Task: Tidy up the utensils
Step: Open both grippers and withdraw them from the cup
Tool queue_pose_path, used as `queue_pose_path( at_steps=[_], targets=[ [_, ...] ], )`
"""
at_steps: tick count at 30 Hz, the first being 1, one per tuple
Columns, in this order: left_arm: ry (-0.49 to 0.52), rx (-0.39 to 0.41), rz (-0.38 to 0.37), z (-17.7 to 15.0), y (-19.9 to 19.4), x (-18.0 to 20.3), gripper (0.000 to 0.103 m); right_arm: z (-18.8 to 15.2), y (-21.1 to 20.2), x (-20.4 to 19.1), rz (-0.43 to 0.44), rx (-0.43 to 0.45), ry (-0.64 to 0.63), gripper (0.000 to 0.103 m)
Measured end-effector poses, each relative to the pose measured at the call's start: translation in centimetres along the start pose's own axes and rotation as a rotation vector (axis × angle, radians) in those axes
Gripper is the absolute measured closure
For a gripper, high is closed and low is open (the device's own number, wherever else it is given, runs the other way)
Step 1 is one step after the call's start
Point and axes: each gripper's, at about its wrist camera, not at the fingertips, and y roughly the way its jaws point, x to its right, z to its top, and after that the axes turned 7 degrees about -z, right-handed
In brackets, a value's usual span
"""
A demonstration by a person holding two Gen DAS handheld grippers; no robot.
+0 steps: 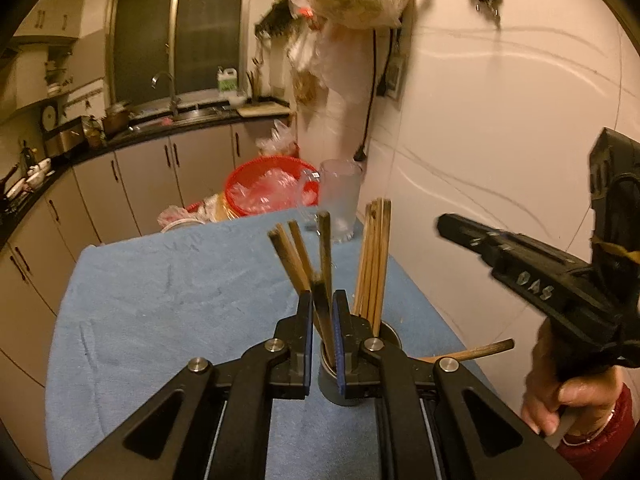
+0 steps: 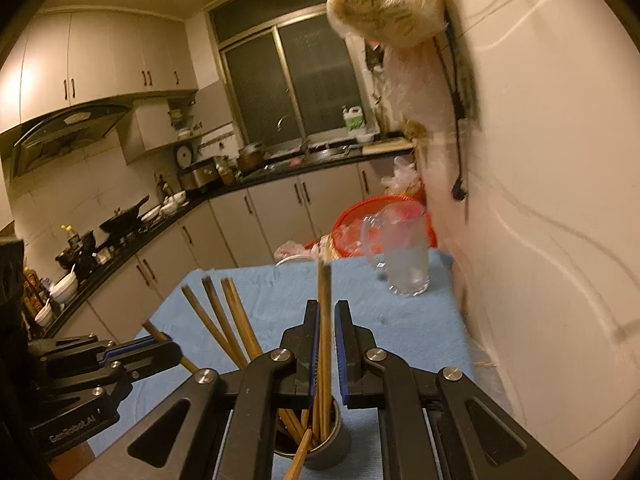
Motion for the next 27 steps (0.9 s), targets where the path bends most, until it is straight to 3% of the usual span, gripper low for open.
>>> queue_pose_path(
  at_steps=[2, 4, 6, 8, 10, 12, 14, 20, 27],
  targets=[
    [-0.002, 0.031, 0.007, -0.1, -1.4, 0.1, 0.084, 0.6, -1.8, 0.1, -0.027, 0.039, 0.002, 0.093],
    [-0.006, 0.085, 0.029, -0.3, -3.2, 0.1, 0.057, 1.2, -4.1, 0.3, -0.076, 0.081, 0.003, 0.091],
    [-0.001, 0.137, 0.062, -0.6, -5.2, 0.0, 0.04, 1.5, -6.6, 0.2, -0.114, 0.121, 0.004, 0.085],
    [-0.003, 0.177, 0.09, -1.2, -7.1, -0.2, 0.032, 1.4, -9.1, 0.1, -0.166, 0.155, 0.008, 0.067],
    [-0.015, 0.203, 0.126, -2.0, -8.6, -0.6, 0.022, 0.7, -11.5, -0.1, -0.202, 0.193, 0.02, 0.031],
    [-0.026, 0.216, 0.182, -3.0, -9.6, -0.9, 0.015, -0.5, -13.7, -0.9, -0.25, 0.215, 0.024, 0.031],
    [-0.025, 0.217, 0.261, -4.5, -10.3, -1.1, 0.012, -2.1, -15.0, -1.7, -0.283, 0.213, 0.031, 0.027],
    [-0.004, 0.161, 0.36, -8.8, -11.4, -1.5, 0.003, -7.8, -15.5, -4.7, -0.412, 0.103, 0.032, 0.023],
    [-0.005, 0.039, 0.316, -12.1, -11.8, -2.8, 0.003, -12.5, -14.9, -7.6, -0.49, -0.006, 0.022, 0.023]
  ],
)
